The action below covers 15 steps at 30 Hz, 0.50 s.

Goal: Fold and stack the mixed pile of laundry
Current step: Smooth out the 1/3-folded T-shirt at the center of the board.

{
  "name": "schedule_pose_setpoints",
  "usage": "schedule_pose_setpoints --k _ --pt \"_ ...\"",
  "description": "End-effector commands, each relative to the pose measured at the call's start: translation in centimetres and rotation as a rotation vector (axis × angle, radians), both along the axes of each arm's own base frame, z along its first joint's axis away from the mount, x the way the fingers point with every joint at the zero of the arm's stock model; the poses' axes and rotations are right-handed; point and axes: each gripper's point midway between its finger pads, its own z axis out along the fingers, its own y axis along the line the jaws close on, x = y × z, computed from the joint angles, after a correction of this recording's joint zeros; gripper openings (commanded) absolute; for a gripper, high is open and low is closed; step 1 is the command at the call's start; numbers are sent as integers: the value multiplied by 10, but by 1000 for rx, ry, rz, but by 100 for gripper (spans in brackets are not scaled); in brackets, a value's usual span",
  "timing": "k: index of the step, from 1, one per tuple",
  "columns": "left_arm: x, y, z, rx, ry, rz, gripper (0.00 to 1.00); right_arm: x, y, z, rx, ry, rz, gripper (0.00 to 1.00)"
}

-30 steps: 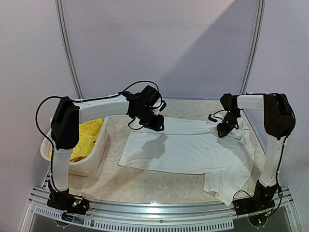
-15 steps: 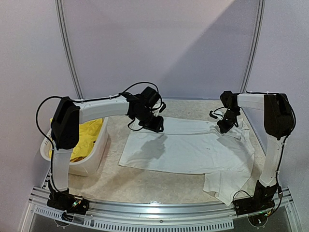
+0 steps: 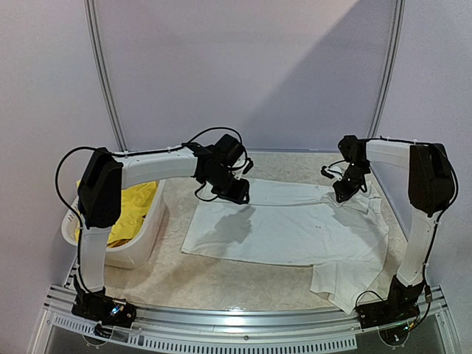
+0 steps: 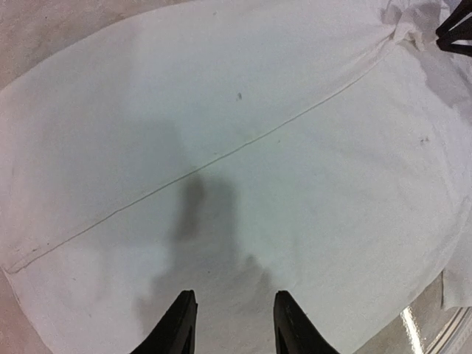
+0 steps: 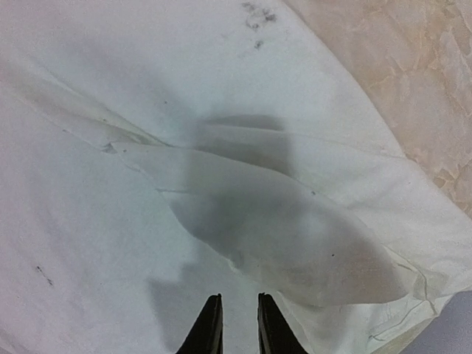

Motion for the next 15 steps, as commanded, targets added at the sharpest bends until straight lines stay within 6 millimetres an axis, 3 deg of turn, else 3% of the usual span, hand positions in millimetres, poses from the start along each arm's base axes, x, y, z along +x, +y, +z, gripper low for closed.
schedule_pose_setpoints --k 1,15 --pt "-10 -4 10 -16 -9 -19 36 4 5 -16 3 35 4 19" --pt "-10 -1 9 -2 -9 -21 36 11 -2 -34 -53 48 -1 18"
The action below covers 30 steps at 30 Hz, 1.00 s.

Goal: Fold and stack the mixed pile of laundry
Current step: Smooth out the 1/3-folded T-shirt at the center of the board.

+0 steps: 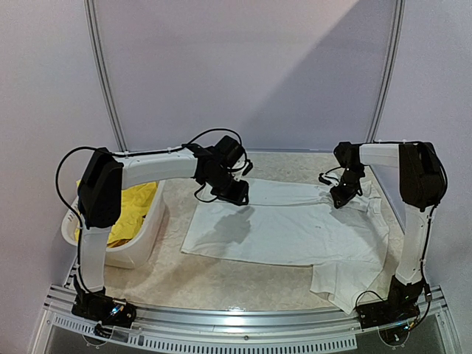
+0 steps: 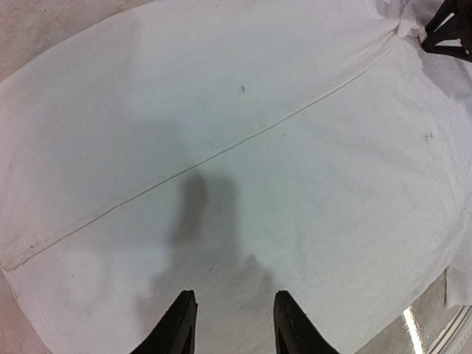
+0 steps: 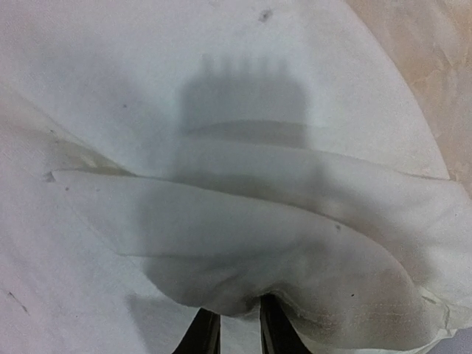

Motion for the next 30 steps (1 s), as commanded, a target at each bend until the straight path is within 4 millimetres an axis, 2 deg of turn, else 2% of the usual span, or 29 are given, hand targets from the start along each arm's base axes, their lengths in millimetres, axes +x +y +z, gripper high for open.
schedule_pose_setpoints --k 1,4,8,15,24,30 --pt "-8 -3 13 -11 -16 -21 36 7 2 -2 -15 -16 4 15" --pt "-8 -3 13 -11 -17 -20 36 8 1 3 -15 -24 -4 6" --pt "-9 -2 14 -10 -18 -20 36 3 1 17 -17 -30 -21 1" --pt "-11 0 12 -12 -16 -19 36 -20 6 50 -26 -26 -39 1" --pt "-14 1 8 -17 -8 -20 36 -52 15 58 9 96 -85 0" --pt "-15 1 5 -16 -3 -22 36 -69 40 71 153 189 -95 0"
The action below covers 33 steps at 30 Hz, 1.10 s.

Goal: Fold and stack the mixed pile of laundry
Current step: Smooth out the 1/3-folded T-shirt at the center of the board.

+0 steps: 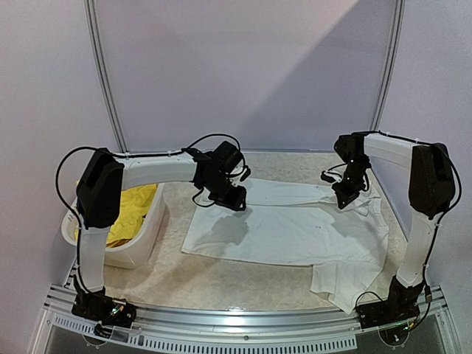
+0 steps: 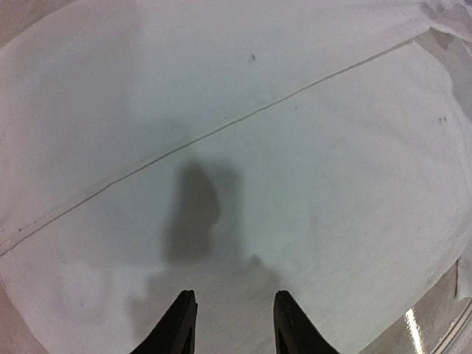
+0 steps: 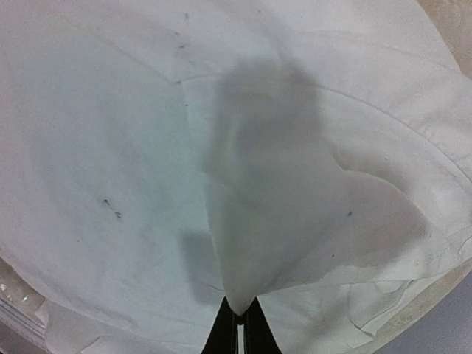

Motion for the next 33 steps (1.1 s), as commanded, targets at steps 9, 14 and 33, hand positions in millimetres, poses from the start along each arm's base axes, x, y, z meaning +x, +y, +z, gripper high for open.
schedule_pose_setpoints --k 9,14,33 --pt "-4 -19 17 -85 -18 -24 37 -38 90 54 533 299 -29 18" --pt "-1 -51 42 -204 -44 -32 40 -22 62 61 455 181 -21 21" --pt "-3 -222 9 -632 146 56 50 -43 -119 4 313 -7 -472 35"
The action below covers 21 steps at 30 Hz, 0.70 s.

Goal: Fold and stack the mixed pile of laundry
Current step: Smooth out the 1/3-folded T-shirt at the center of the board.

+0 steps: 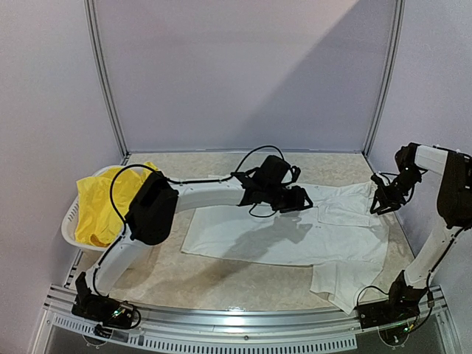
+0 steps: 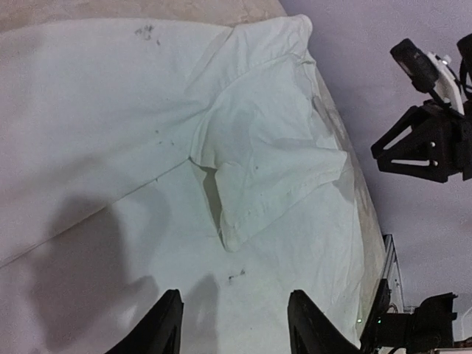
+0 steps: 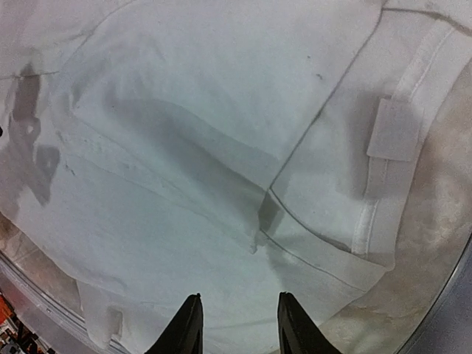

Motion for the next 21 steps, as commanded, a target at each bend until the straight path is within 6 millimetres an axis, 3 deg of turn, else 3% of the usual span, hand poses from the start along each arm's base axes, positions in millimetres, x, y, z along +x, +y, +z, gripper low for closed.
schedule_pose_setpoints --k 1,7,15,21 --pt "1 -23 -10 -66 71 15 50 -3 -10 -13 21 -18 -4 35" --pt "-7 -39 -33 -87 130 -3 50 -6 -5 -31 81 -3 19 36" --pt "-11 -56 -62 -109 175 -10 50 5 -2 -51 123 11 19 36" --pt "-12 -60 -71 -126 191 -10 46 7 2 -55 158 22 21 35"
